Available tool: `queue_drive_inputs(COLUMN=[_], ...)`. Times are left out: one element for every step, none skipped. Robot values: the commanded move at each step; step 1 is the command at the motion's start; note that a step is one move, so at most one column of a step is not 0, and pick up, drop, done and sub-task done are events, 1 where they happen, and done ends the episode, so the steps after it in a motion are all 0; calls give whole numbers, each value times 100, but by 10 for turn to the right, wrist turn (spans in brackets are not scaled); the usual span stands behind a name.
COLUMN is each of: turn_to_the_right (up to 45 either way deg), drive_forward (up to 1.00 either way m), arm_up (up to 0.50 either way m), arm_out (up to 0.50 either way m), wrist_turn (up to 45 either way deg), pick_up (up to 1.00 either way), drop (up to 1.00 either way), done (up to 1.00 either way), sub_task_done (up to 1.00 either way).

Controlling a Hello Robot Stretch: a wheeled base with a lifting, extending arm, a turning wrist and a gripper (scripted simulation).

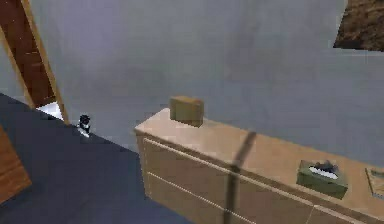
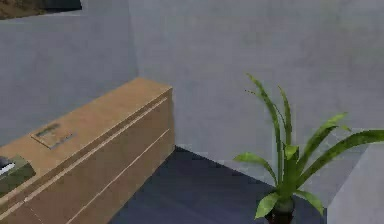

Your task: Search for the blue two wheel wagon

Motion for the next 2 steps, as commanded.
queue_drive_inputs(turn_to_the_right=[-450,-210], drive_forward=[0,0], arm_up=[0,0], arm_out=[0,0], wrist_turn=[0,0], pick_up=[0,0], drop=[0,0], done=[0,0], sub_task_done=[0,0])
